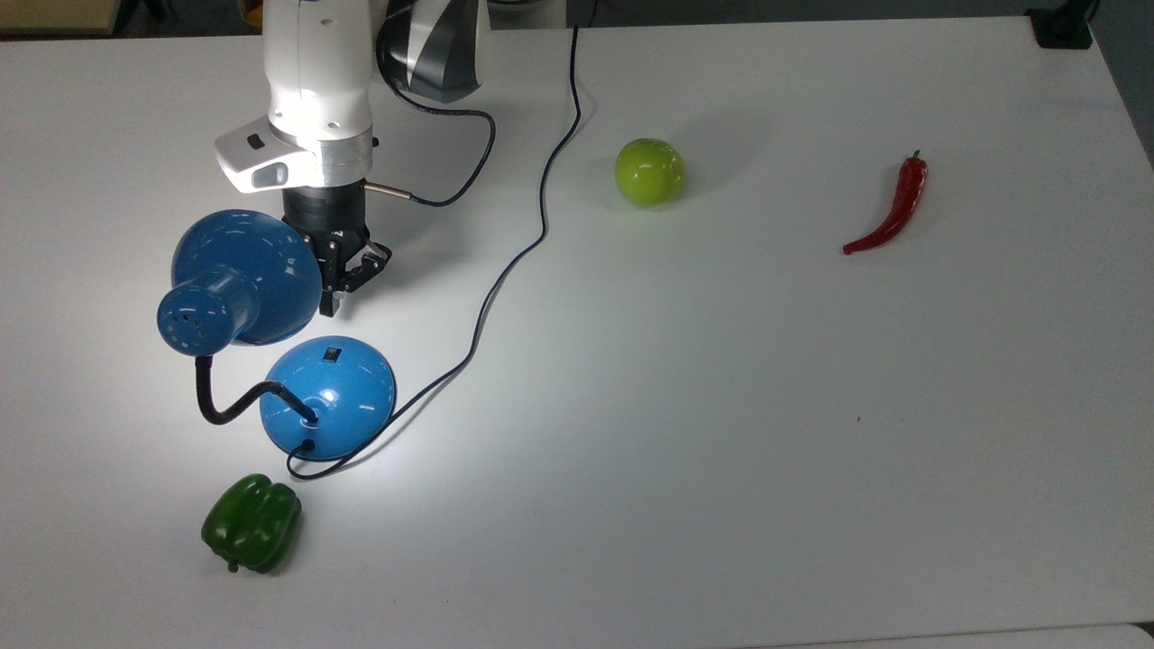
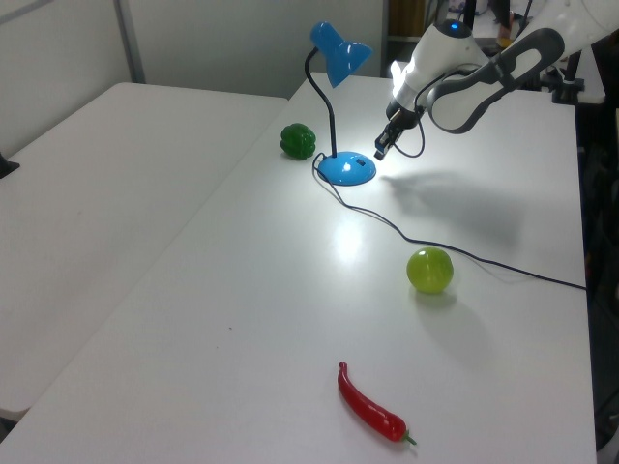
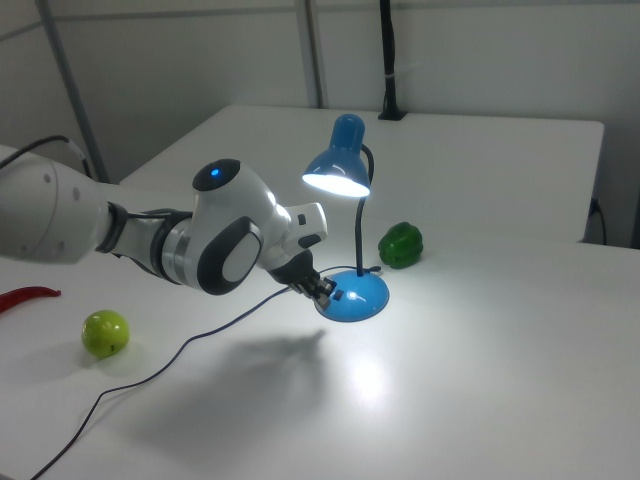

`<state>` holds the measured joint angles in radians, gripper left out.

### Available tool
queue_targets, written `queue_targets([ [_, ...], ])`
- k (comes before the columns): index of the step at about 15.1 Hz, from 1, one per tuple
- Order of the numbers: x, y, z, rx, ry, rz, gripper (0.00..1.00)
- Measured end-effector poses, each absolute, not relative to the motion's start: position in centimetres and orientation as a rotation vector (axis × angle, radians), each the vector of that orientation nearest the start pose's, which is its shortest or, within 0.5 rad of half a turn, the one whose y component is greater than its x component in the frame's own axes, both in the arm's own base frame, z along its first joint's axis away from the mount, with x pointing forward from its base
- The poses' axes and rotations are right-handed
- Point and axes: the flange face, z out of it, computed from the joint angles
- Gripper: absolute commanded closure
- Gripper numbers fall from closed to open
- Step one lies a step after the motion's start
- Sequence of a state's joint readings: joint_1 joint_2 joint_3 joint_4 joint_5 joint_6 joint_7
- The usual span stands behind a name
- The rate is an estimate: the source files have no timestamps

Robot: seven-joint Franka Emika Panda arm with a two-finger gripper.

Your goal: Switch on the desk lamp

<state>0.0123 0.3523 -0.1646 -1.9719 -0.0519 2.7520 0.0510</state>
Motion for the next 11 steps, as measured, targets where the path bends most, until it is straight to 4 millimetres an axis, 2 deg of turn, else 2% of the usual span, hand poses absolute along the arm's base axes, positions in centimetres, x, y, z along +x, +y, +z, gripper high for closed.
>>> queue_targets([
  [1,63.6,-8.8,34.1,-3.177,0.219,-0.611,0.99],
  [2,63.0,-8.6,34.3,-3.189,0.219,-0.526,0.81],
  [5,60.9,-8.0,36.1,-3.207,0.225,-0.262,0.43],
  [6,60.2,-7.9,37.0,-3.207,0.229,-0.201,0.27],
  [7,59.5,-7.8,38.1,-3.206,0.232,-0.143,0.05],
  [8,58.8,-7.7,39.2,-3.203,0.235,-0.093,0.0],
  [10,57.3,-7.4,41.9,-3.194,0.237,0.0,0.0],
  [11,56.6,-7.2,44.0,-3.189,0.237,0.042,0.0],
])
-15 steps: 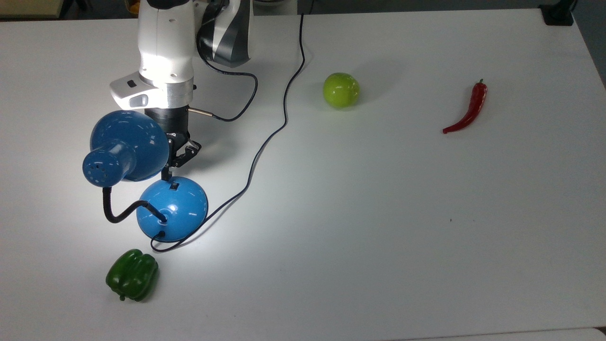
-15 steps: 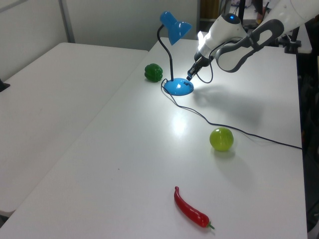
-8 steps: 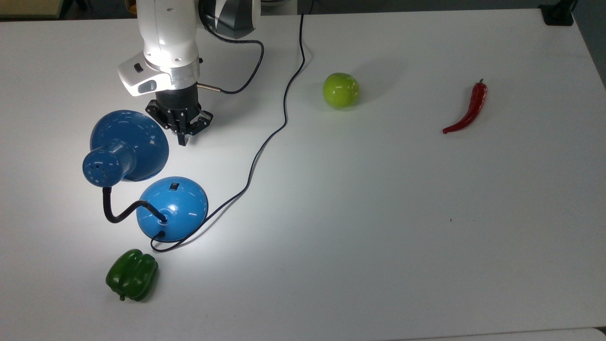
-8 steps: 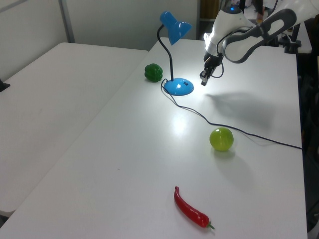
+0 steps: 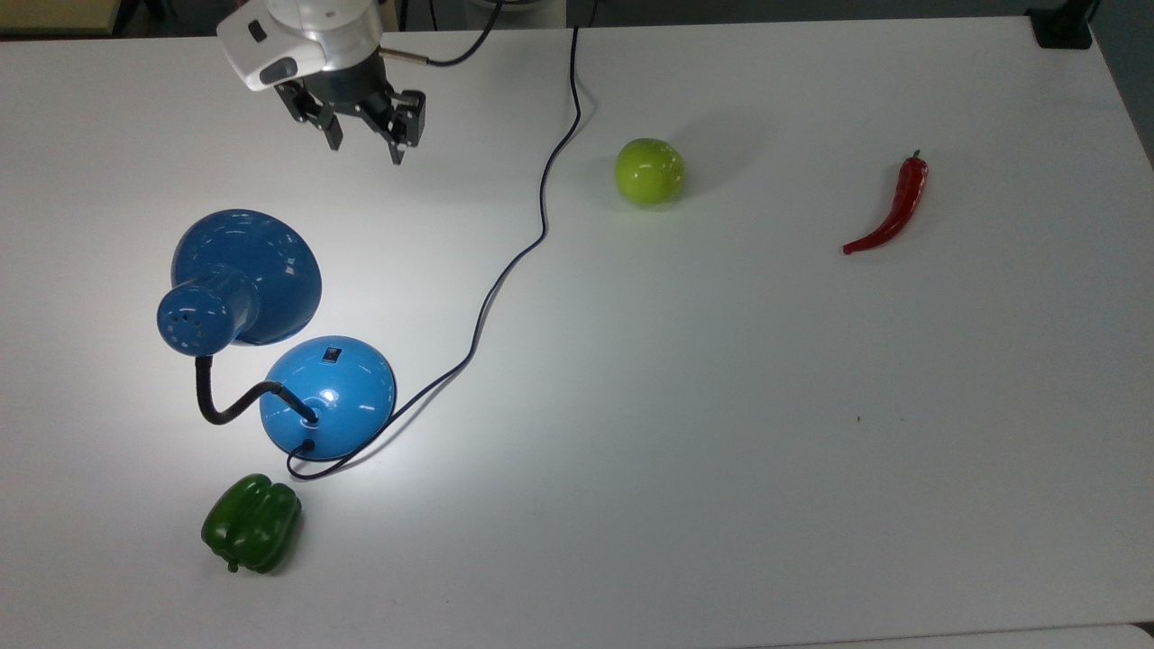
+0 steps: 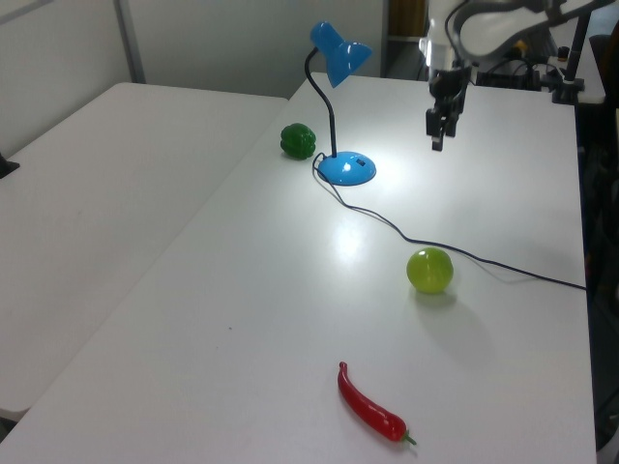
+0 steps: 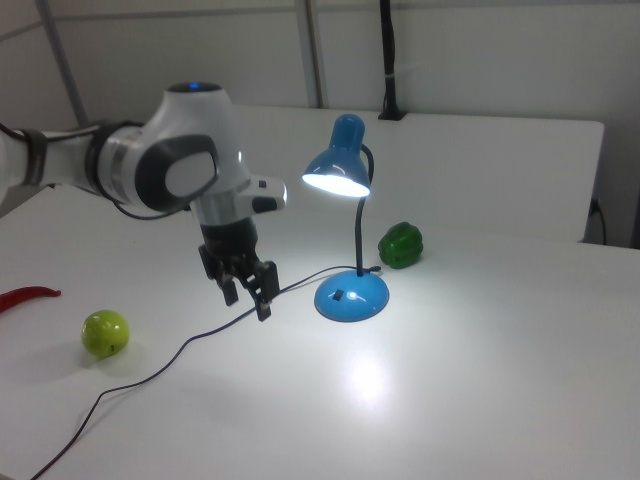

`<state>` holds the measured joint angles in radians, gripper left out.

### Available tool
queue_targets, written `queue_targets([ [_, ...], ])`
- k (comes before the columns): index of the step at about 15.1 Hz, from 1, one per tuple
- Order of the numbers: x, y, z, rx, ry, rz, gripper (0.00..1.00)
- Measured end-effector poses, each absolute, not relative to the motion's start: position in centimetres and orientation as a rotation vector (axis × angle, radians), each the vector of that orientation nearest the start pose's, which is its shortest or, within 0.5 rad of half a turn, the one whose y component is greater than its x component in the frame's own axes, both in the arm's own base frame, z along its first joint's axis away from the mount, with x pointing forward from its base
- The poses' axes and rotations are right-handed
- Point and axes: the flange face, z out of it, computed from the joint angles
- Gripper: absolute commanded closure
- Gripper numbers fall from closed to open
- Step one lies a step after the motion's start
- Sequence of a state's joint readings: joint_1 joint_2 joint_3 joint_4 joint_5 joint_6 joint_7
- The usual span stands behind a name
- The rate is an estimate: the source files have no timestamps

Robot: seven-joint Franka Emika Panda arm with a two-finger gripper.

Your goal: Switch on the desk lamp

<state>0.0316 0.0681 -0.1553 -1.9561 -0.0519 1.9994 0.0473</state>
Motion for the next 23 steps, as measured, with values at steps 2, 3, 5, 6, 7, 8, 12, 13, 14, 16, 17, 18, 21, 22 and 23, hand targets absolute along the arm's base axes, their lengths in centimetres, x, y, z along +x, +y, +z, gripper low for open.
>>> queue_targets([
  [2,55.9,-6.8,47.3,-3.184,0.231,0.075,0.0],
  [3,55.8,-6.2,49.2,-3.181,0.22,0.082,0.0],
  [5,55.8,-4.4,52.7,-3.17,0.183,0.092,0.0],
  [6,55.7,-3.4,54.2,-3.163,0.174,0.093,0.0],
  [7,55.7,-2.4,55.5,-3.155,0.177,0.089,0.0],
  [8,55.8,-1.6,56.6,-3.148,0.195,0.08,0.0],
  [12,55.8,2.0,60.1,-3.133,0.233,0.025,0.0],
  [13,55.8,2.7,60.3,-3.133,0.217,0.017,0.0],
  [14,55.8,3.2,60.4,-3.133,0.203,0.014,0.0],
  [16,55.8,3.9,60.4,-3.135,0.154,0.015,0.0],
  [17,55.8,4.1,60.3,-3.137,0.09,0.013,0.0],
  [18,55.9,4.2,60.4,-3.138,0.012,0.001,0.0],
  [21,56.5,4.0,60.8,-3.129,-0.209,-0.084,0.0],
  [22,56.9,3.4,60.8,-3.124,-0.297,-0.116,0.0],
  [23,57.0,3.0,60.8,-3.123,-0.323,-0.123,0.0],
])
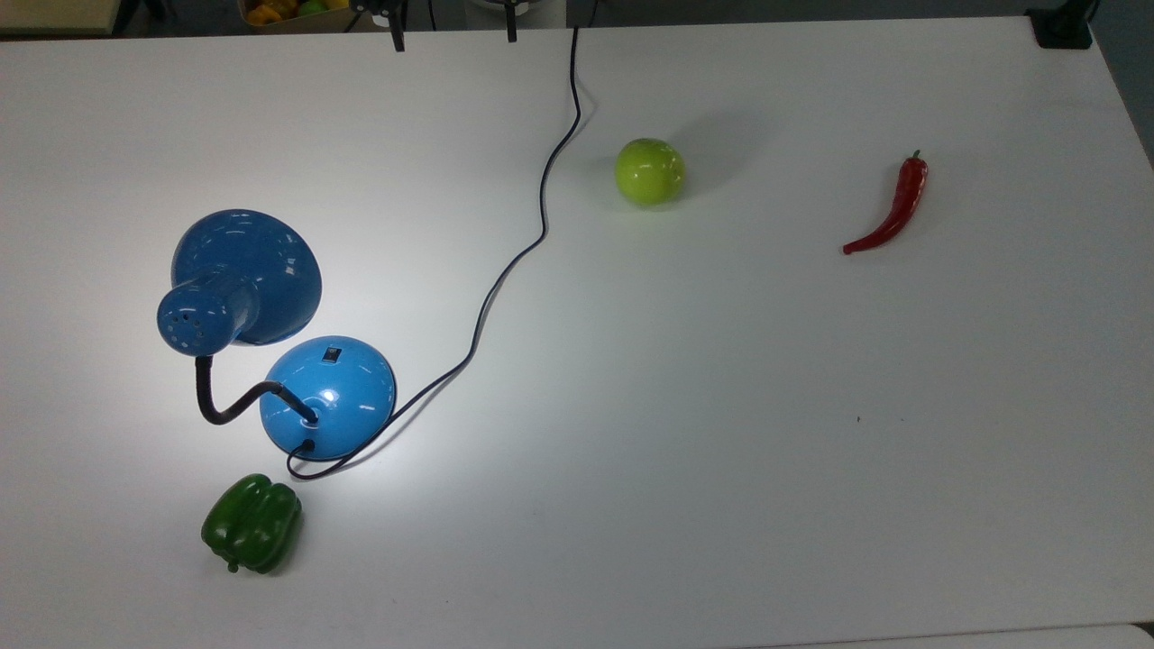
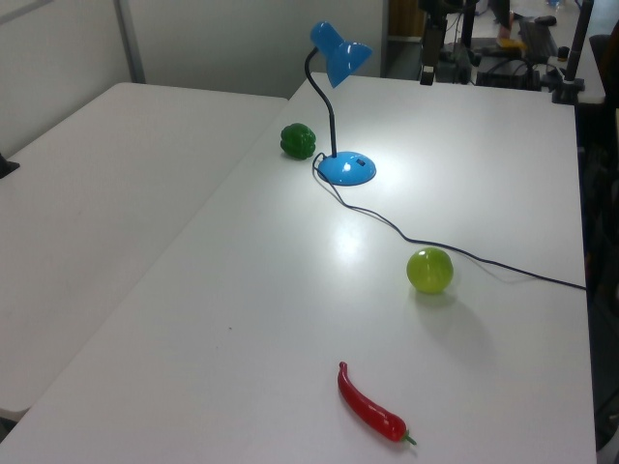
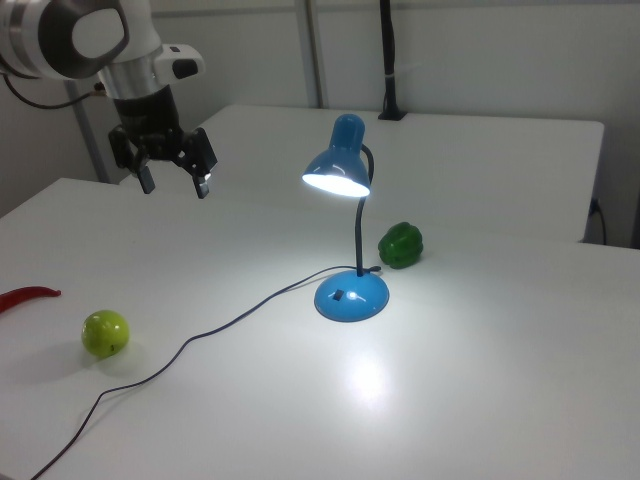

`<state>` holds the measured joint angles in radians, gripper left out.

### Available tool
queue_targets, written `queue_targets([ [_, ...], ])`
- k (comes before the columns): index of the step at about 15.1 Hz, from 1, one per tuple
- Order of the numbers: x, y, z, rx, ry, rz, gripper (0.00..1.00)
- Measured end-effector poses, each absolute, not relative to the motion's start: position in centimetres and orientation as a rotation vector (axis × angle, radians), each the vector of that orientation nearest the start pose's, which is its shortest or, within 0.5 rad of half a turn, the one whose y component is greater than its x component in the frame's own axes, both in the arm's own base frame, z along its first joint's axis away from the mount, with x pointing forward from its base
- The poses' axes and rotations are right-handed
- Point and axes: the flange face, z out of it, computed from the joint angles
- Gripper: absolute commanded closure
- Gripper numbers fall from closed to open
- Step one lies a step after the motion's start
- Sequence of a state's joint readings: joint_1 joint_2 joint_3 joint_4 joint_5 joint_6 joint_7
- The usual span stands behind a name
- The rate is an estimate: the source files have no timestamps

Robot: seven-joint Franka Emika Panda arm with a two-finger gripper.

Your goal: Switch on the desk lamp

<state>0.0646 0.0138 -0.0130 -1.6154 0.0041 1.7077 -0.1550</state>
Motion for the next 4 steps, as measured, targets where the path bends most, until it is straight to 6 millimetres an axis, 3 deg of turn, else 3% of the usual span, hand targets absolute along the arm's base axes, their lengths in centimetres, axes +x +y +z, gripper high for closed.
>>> queue_targets([
  [4,57.13,2.24,60.77,-3.122,-0.348,-0.127,0.0],
])
